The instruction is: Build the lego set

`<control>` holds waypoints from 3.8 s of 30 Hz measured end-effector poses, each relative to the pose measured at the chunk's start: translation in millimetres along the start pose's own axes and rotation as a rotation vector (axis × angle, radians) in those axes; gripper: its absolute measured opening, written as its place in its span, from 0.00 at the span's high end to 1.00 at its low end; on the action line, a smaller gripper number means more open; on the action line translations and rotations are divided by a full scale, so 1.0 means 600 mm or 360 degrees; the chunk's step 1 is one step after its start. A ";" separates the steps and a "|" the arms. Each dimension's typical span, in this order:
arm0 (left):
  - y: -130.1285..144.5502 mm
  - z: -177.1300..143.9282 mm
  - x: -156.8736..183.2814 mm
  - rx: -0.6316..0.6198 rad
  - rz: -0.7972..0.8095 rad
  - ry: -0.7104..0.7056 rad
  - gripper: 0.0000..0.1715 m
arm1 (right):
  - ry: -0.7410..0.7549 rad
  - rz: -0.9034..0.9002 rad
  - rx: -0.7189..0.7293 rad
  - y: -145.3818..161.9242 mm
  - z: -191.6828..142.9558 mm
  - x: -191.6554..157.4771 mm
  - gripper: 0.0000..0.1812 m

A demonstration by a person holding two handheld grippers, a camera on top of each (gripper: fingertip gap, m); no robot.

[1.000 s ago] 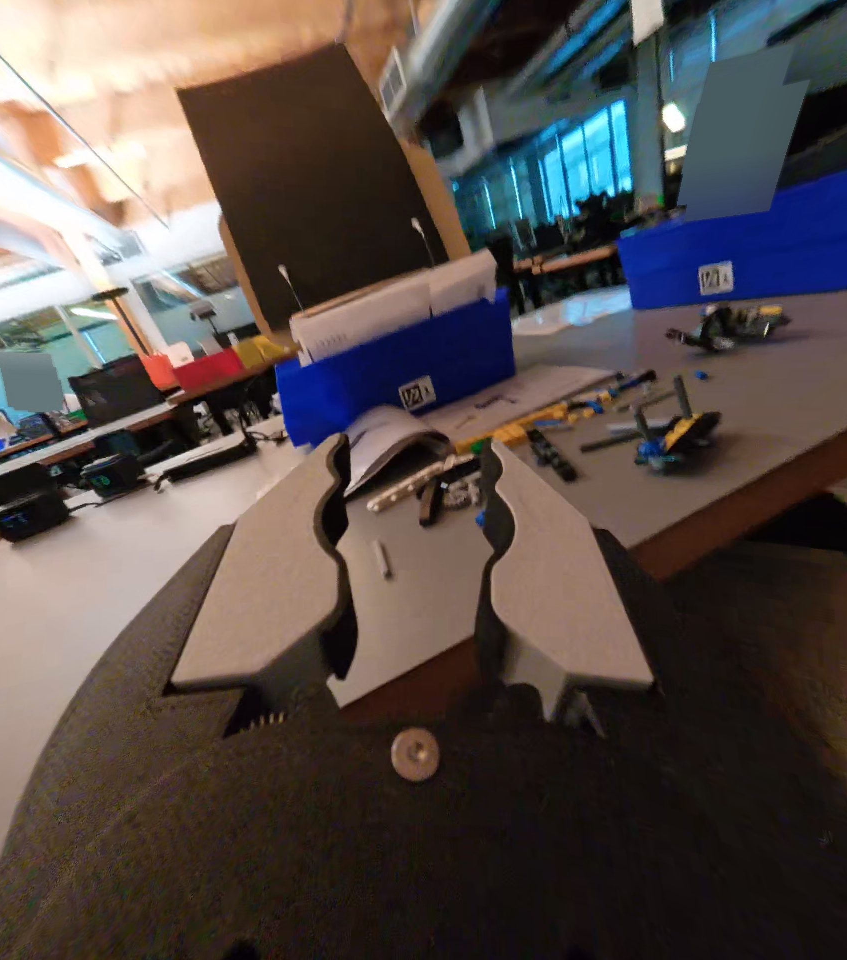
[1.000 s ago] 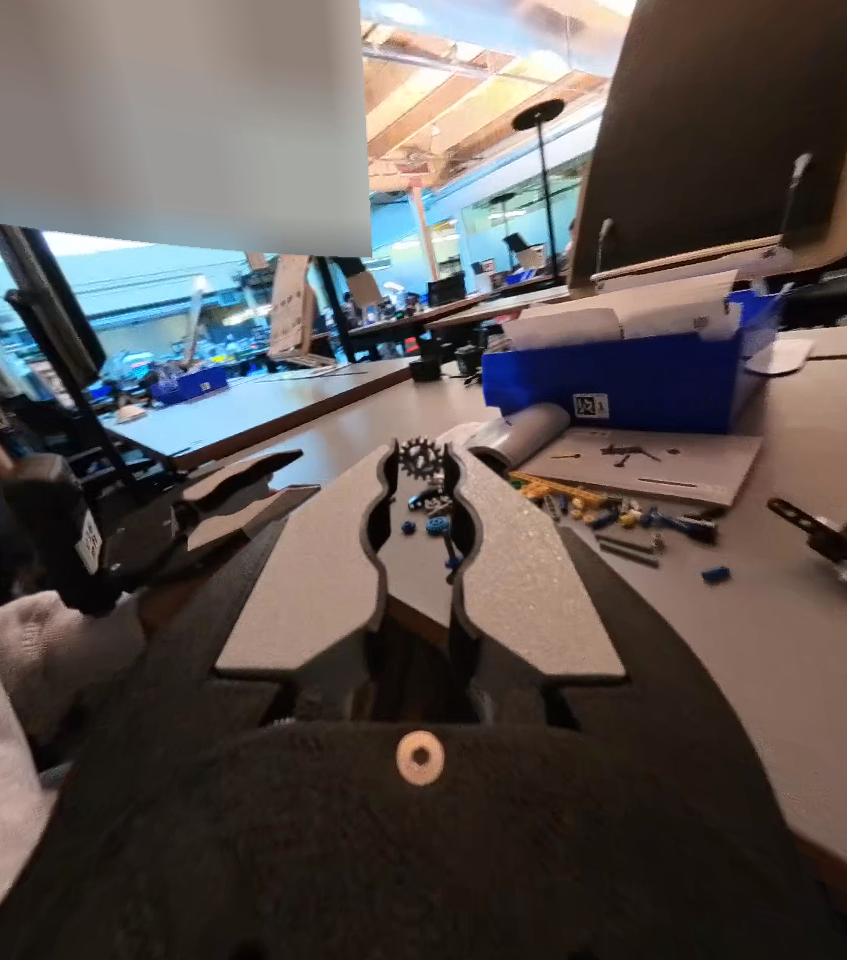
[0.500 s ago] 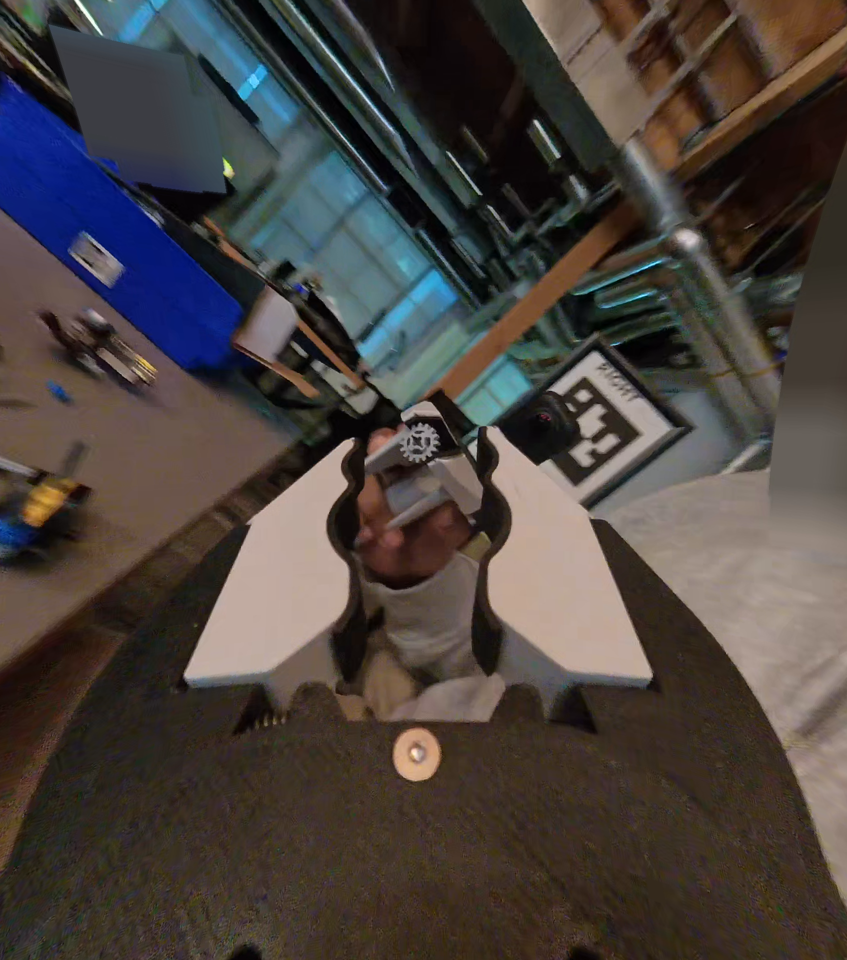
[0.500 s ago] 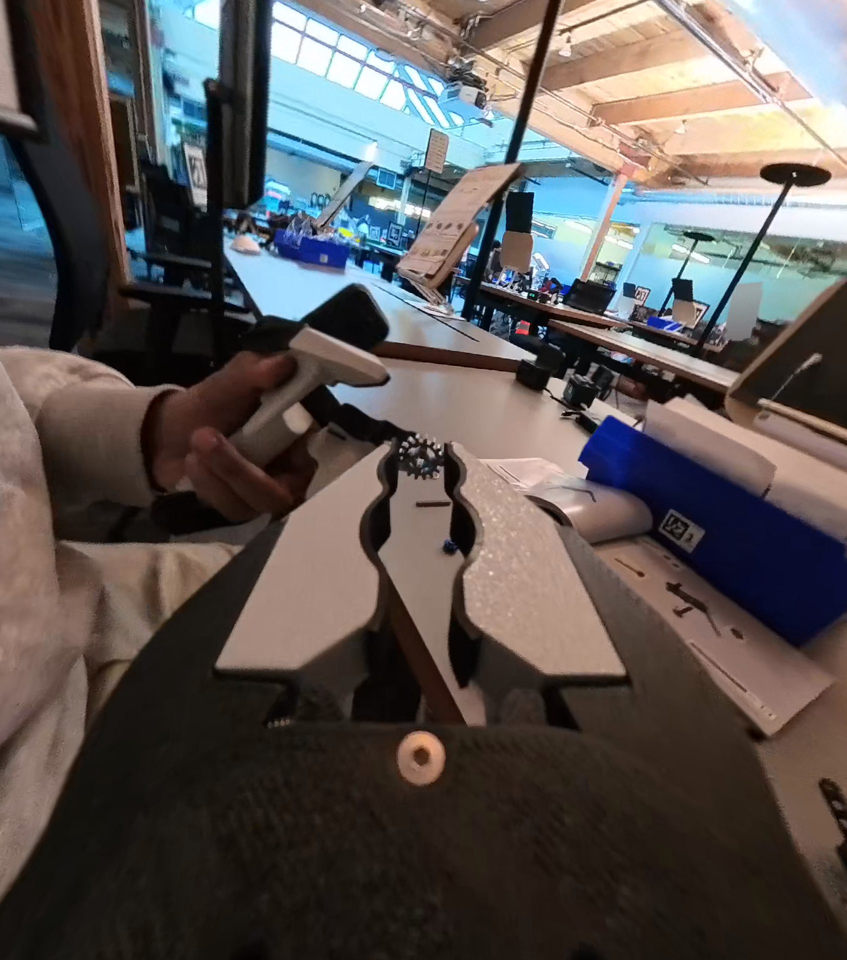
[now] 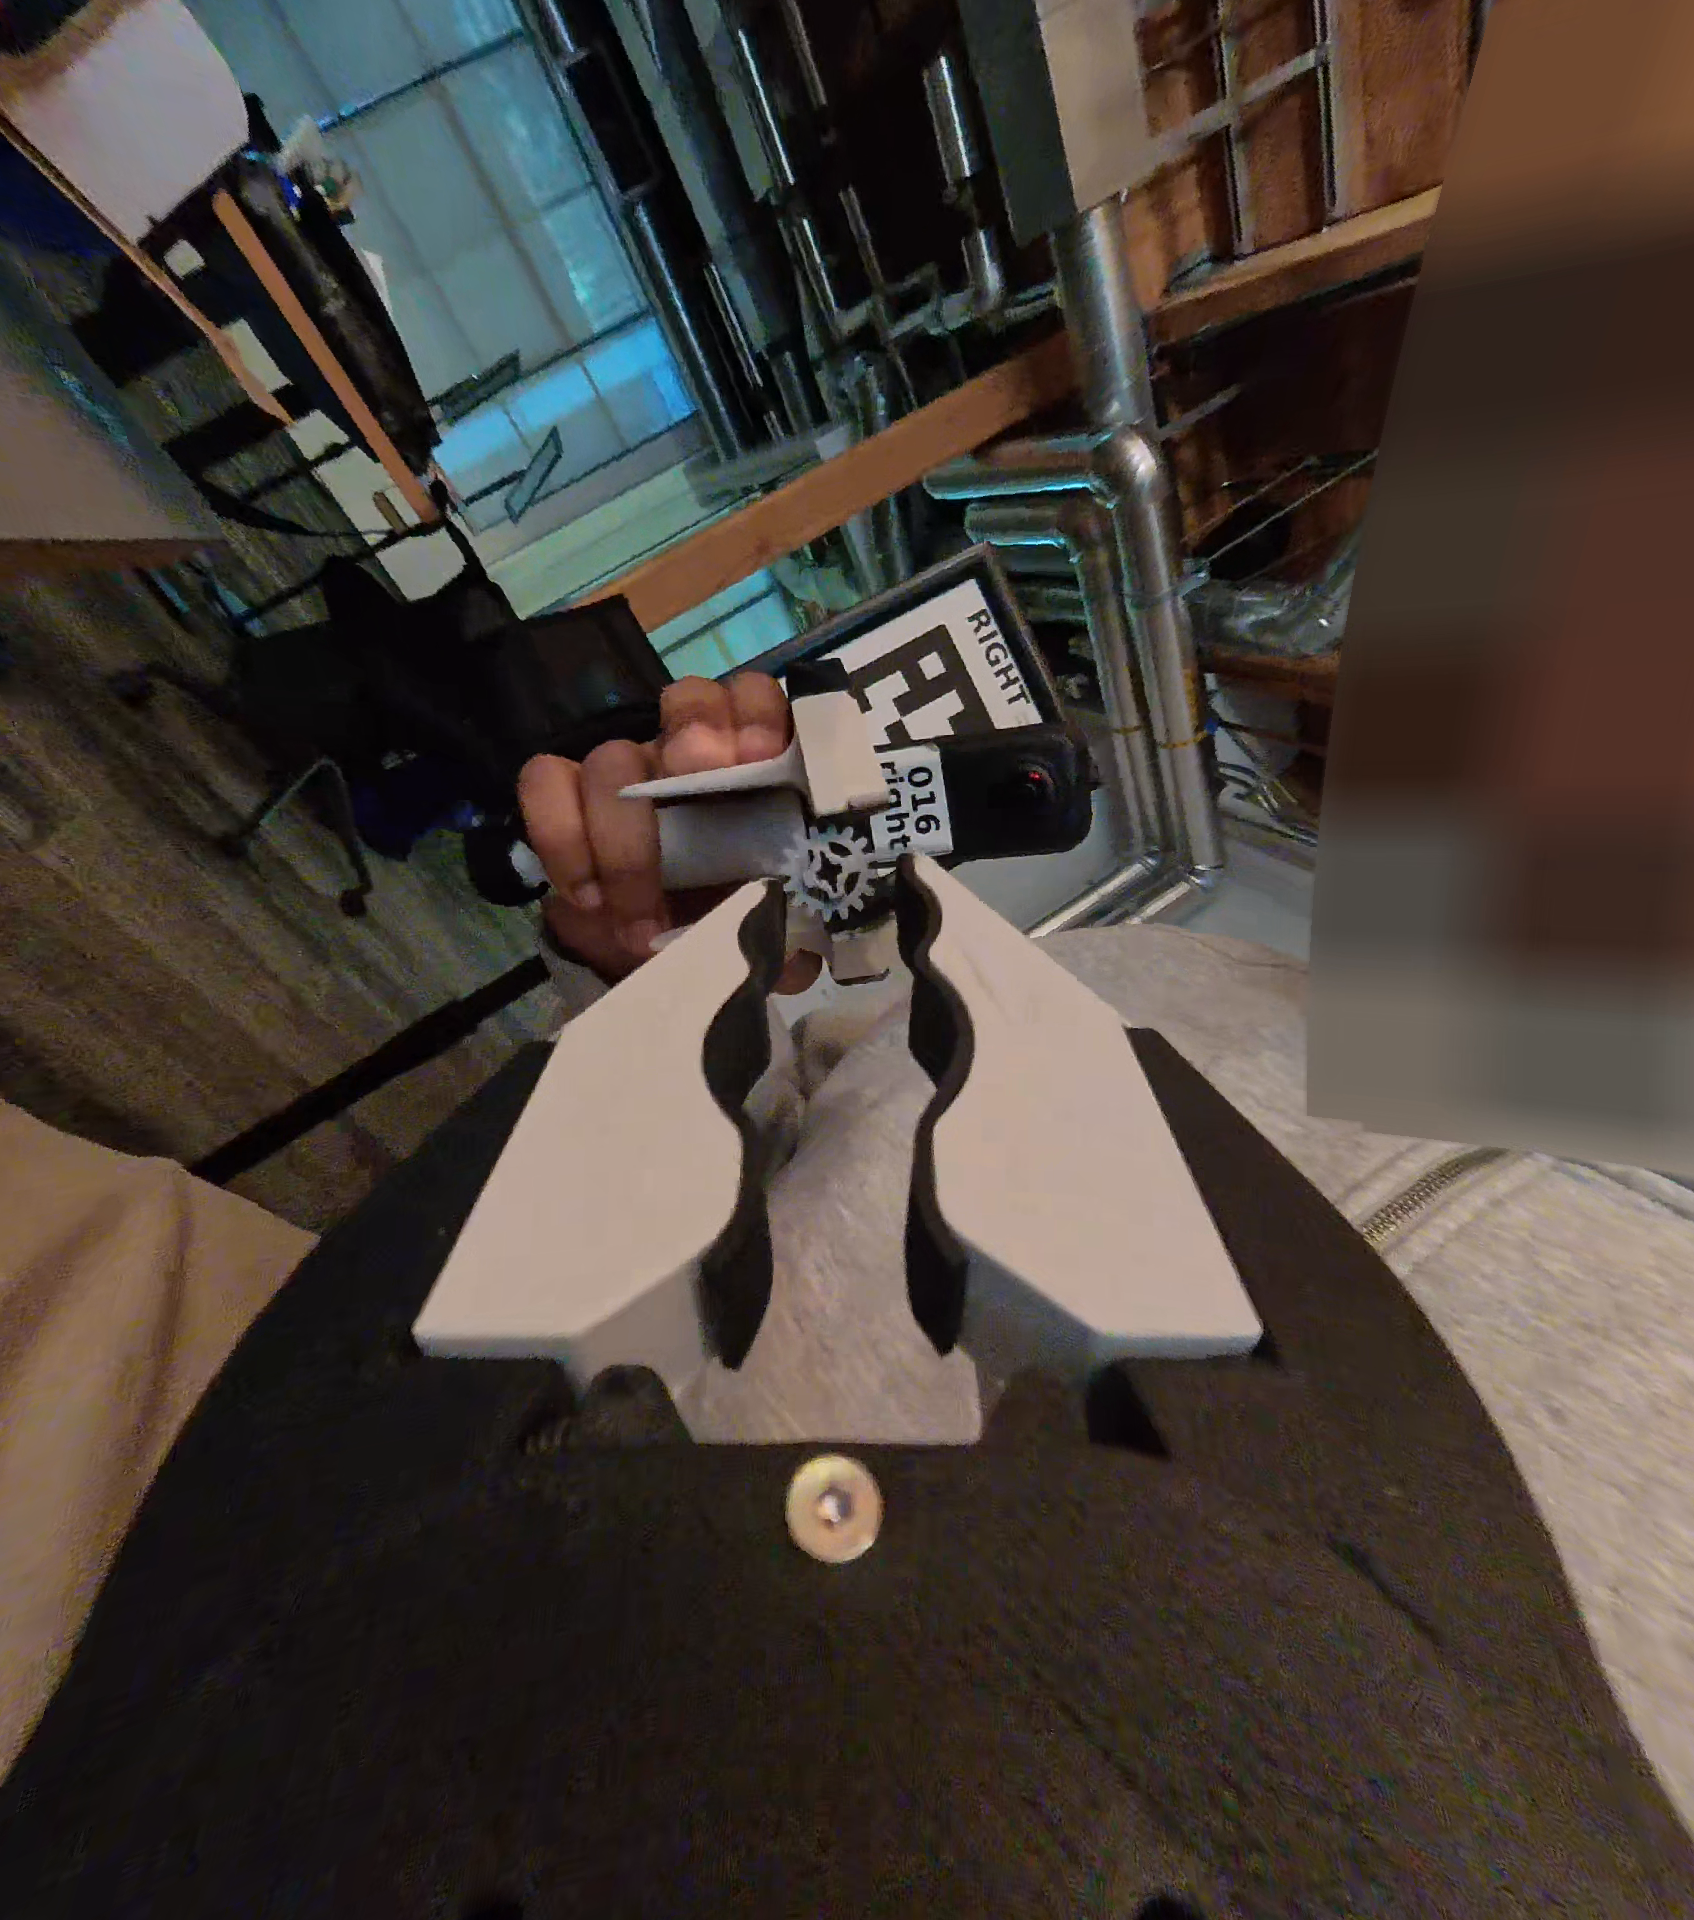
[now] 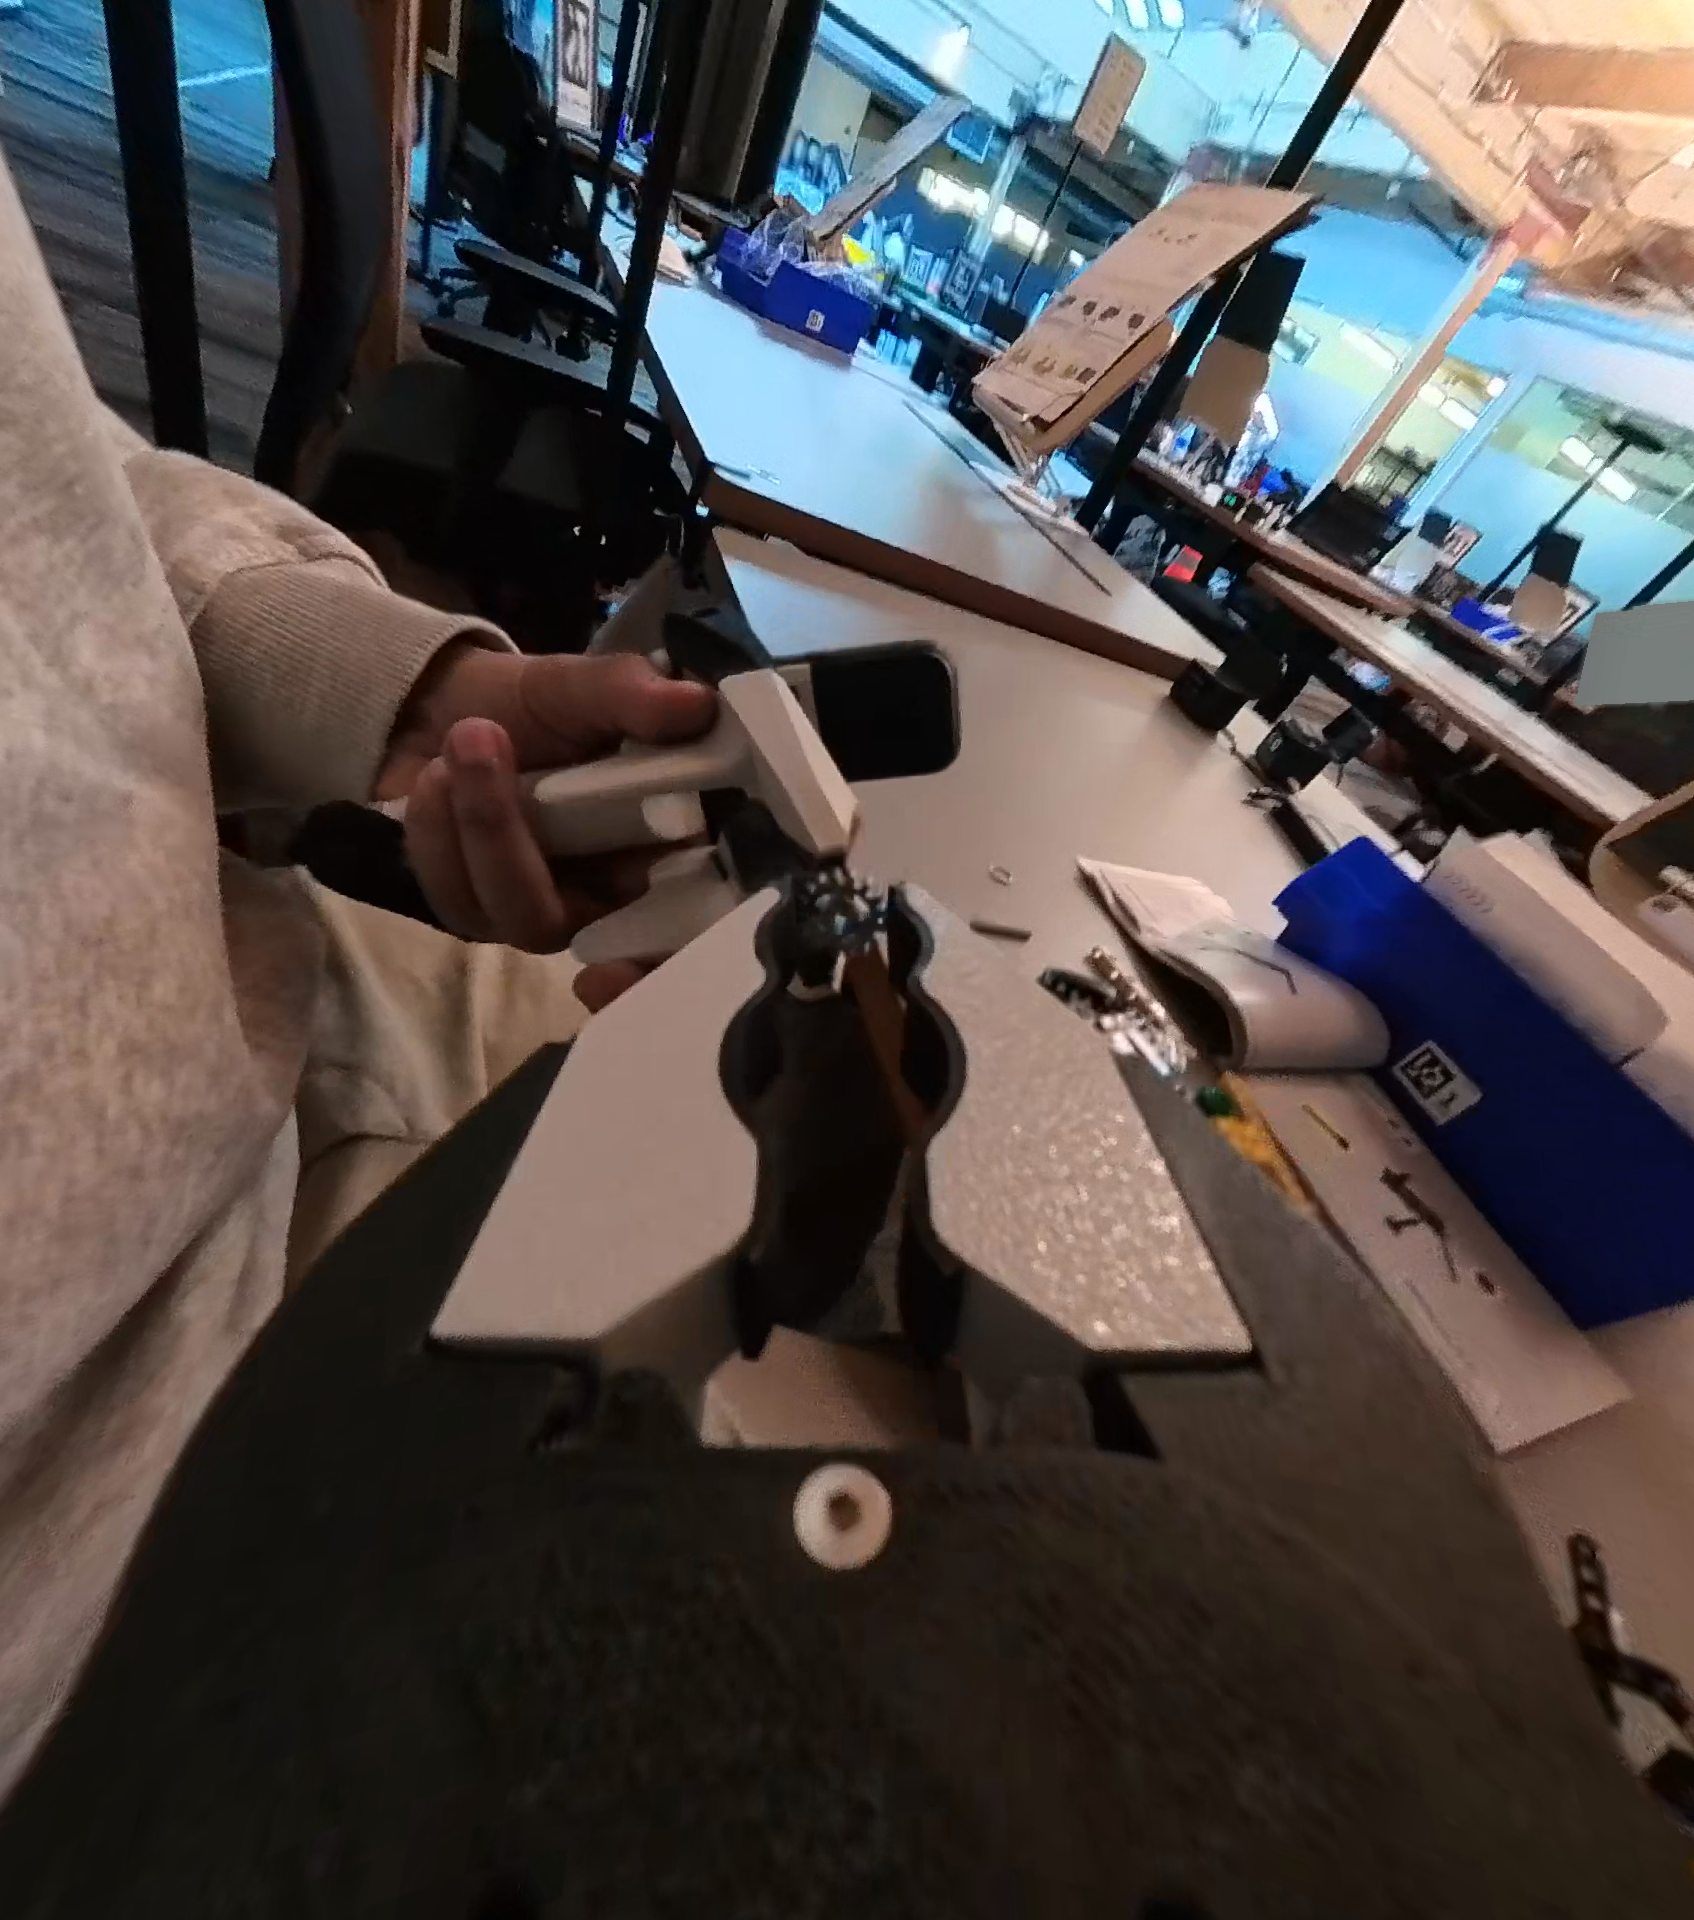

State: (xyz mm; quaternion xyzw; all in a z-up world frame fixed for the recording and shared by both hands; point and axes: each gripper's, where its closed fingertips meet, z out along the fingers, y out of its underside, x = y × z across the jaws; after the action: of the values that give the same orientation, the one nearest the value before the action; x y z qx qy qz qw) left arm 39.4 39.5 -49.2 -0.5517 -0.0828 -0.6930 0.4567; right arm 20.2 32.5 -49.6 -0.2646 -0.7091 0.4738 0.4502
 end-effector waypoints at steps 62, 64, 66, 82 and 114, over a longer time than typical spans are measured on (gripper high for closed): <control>-0.207 -0.050 -0.274 -0.0944 0.1248 -0.1932 0.90 | 0.0204 0.0952 -0.0413 0.289 0.041 0.205 0.90; -0.208 -0.050 -0.275 -0.0946 0.1247 -0.1931 0.90 | 0.0206 0.0981 -0.0370 0.283 0.045 0.207 0.91; -0.209 -0.049 -0.275 -0.0949 0.1247 -0.1925 0.90 | 0.0203 0.0990 -0.0354 0.281 0.049 0.207 0.91; -0.222 -0.041 -0.263 -0.0802 0.1170 -0.1809 0.89 | 0.0335 0.0613 -0.0151 0.215 0.032 0.233 0.84; -0.154 0.080 -0.399 -0.1558 0.1152 -0.1831 0.89 | 0.1165 0.0646 -0.0795 0.387 -0.213 0.309 0.87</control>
State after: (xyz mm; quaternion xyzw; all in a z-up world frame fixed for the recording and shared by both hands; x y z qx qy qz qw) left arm -0.7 251.0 -196.3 -0.9478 0.1895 -0.0715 0.2462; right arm 37.5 332.1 -170.6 -0.6468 -0.5303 0.2430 0.4912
